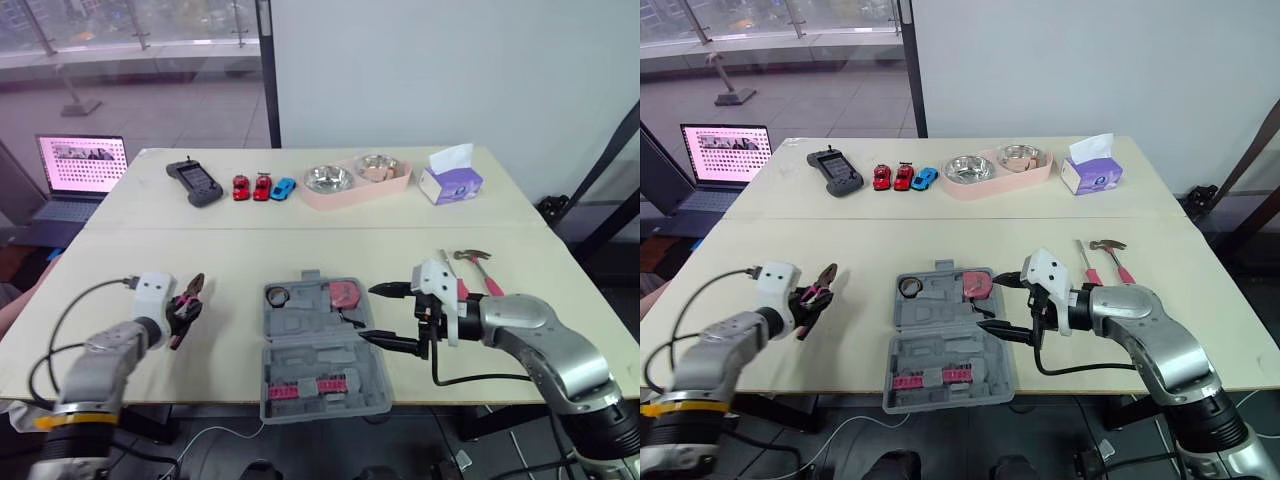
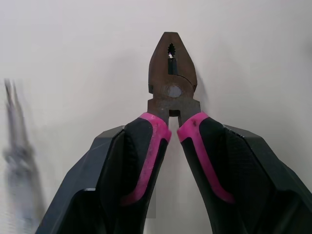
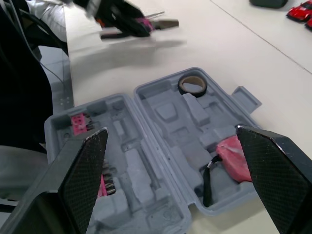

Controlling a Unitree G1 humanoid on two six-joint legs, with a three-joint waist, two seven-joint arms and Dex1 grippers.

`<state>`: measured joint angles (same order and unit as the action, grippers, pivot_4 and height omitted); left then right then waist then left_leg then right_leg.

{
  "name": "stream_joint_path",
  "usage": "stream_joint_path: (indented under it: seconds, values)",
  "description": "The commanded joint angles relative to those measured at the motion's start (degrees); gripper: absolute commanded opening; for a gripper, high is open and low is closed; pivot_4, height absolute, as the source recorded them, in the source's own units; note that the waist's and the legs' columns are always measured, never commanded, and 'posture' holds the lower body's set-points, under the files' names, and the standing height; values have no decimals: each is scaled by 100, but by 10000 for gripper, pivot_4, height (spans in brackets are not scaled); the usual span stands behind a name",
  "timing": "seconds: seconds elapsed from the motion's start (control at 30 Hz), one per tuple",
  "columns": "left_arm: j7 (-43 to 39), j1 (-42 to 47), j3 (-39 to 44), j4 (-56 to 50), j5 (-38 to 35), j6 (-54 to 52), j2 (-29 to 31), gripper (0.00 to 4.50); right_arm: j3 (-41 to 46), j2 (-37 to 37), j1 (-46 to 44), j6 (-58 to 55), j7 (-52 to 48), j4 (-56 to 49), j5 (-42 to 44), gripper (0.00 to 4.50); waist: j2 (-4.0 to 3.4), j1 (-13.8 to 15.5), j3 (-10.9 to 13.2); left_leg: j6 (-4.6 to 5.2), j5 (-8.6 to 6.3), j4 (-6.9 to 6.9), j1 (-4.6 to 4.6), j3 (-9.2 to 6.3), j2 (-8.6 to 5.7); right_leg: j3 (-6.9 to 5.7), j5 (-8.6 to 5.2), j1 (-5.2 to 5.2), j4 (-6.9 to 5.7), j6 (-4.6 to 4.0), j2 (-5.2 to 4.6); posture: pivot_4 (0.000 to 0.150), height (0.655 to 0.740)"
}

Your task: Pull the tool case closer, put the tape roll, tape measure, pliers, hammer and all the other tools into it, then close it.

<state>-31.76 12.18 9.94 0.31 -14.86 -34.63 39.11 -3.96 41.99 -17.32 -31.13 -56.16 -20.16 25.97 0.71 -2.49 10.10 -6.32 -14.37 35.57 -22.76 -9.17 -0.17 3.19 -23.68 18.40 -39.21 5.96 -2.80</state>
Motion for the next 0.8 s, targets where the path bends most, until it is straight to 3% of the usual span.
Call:
stream_joint_path:
  seconds: [0.03,0.2,0.33,0.53,0.8]
  values:
    - [-1037,-150,-201,-605,-162,158,601,24811,96,113,-7,138,-118,-204,20,45000,-5,5,3,2,-1,0,0,1,-2,0,0,-1,0,0,-3,1500,7400]
    - [-2790,-22,-757,-779,-235,772,1498,24811,-126,227,-97,237,-274,-310,-142,45000,-6,12,12,18,-10,-2,-6,0,-2,-3,0,3,4,0,-2,1500,7400]
    - [-3667,387,-1373,-703,-65,1270,1762,24811,-432,254,-332,141,-305,-480,-320,45000,-19,5,31,18,-10,-4,-8,-1,-2,-4,0,7,2,0,1,1500,7400]
    - [-4595,1197,-2066,-814,-52,1322,1697,24811,-1173,269,-917,-204,-246,-601,-879,45000,-19,-14,41,18,-10,-3,-22,-2,-2,-5,0,21,-1,0,5,1500,7400]
    - [-4901,2081,-2618,-546,148,1480,1029,24811,-2173,-298,-1880,-947,-2,-323,-1481,45000,-18,-28,44,-1,1,34,-54,-15,-2,-20,0,36,-11,0,9,1500,7400]
